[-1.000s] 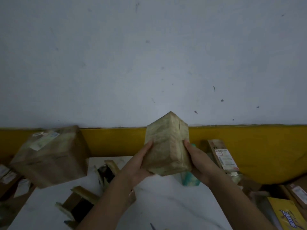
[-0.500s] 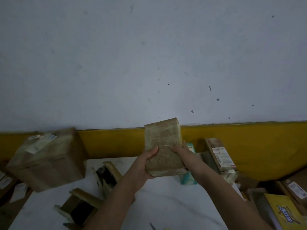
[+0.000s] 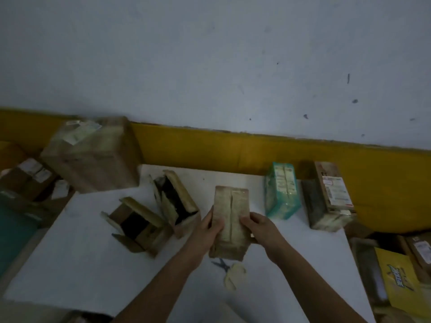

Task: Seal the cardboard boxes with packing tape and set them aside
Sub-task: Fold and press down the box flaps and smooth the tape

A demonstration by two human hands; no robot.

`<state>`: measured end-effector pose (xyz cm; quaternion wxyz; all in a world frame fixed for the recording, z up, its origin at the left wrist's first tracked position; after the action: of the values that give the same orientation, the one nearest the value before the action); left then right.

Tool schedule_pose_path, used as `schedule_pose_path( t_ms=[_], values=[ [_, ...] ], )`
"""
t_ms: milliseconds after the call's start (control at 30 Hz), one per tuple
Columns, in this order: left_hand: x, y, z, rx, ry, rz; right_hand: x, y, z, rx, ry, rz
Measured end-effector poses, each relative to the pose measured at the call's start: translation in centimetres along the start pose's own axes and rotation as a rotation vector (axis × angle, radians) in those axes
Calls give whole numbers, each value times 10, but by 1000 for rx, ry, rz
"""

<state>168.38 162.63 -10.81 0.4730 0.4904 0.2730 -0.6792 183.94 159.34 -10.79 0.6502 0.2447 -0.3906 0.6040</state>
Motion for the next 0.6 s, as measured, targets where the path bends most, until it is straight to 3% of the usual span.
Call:
schedule_pose_path(
  t_ms=[200,367,500,600],
  values=[
    [94,-56,33,-137,-120,-146,-79,61,-18,203,117,51],
    [155,-100,63,-336,-206,-228,-123,118,-34,306,85,241],
    [186,-118,67,-365,-253,-157,-124,139,-48,239,-87,487],
    [206,-131,72,-427,-357,61,-122,140,-60,185,-112,640]
  ],
)
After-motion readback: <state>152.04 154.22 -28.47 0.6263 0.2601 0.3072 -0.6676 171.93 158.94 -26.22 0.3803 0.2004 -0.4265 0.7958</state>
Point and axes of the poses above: each hand's wrist, its own z-axis away from the middle knuckle, its own y-axis out of the palm, x = y × z, the point moved 8 cm from there along -z, towards the middle knuckle, and after that the axes turned 3 degrees about y, right-handed, at the moved point
